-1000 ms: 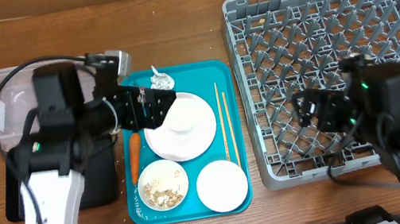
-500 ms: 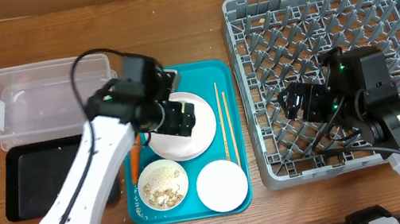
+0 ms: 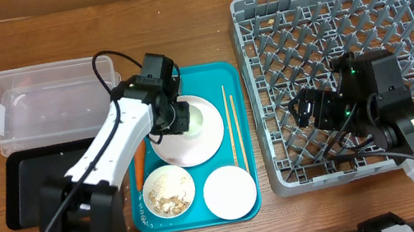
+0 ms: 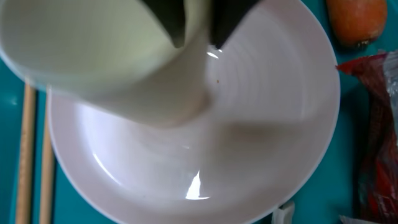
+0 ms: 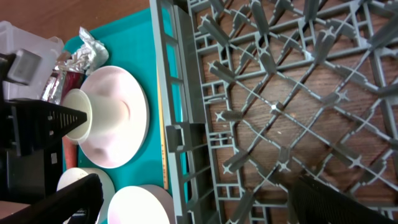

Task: Sort waste into correct bins and load items into the dishwasher
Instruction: 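Lift the cup with the left gripper and pass it to the right gripper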

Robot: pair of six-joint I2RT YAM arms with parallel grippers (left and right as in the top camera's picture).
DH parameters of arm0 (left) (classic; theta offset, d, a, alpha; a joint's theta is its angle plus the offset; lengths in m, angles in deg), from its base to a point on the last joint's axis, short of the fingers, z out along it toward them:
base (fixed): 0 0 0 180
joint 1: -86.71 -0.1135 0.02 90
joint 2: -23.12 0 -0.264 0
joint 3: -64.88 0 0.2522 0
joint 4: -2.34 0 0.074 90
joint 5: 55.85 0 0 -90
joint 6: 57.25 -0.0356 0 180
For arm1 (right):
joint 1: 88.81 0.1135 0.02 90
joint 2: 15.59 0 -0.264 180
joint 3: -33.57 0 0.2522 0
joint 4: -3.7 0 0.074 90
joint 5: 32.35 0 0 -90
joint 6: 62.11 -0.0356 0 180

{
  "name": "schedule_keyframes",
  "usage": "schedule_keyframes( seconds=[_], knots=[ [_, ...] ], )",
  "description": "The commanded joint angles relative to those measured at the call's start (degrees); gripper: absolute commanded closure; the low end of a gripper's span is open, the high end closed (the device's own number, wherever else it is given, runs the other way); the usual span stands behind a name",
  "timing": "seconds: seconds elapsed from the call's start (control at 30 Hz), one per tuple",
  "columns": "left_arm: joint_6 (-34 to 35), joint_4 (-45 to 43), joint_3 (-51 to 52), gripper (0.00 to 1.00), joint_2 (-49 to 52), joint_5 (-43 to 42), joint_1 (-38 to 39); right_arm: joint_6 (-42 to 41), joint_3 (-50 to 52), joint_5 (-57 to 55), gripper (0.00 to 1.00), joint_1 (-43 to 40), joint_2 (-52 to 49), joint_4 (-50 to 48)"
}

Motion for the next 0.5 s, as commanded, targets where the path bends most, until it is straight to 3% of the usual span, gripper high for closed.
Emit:
schedule_keyframes(
  seconds=[0.0,0.2,0.47],
  knots=[
    [0.48,0.83,-1.29,0.96,1.2,-0.52,-0.17,-0.22,-1.57,0.52,0.0,-0.15,0.33,-0.92],
    [-1.11,7.74,-9.51,0.96,-3.04,-4.85,-1.79,-0.2,-1.55,1.64,0.0,-0.15,0.35,-1.73],
    [-10.25,9.11,-19.8,0.96,-7.28,-40.17,-6.95,-0.2,-1.55,24.61,0.09,-0.15,0.35,-14.8]
  ],
)
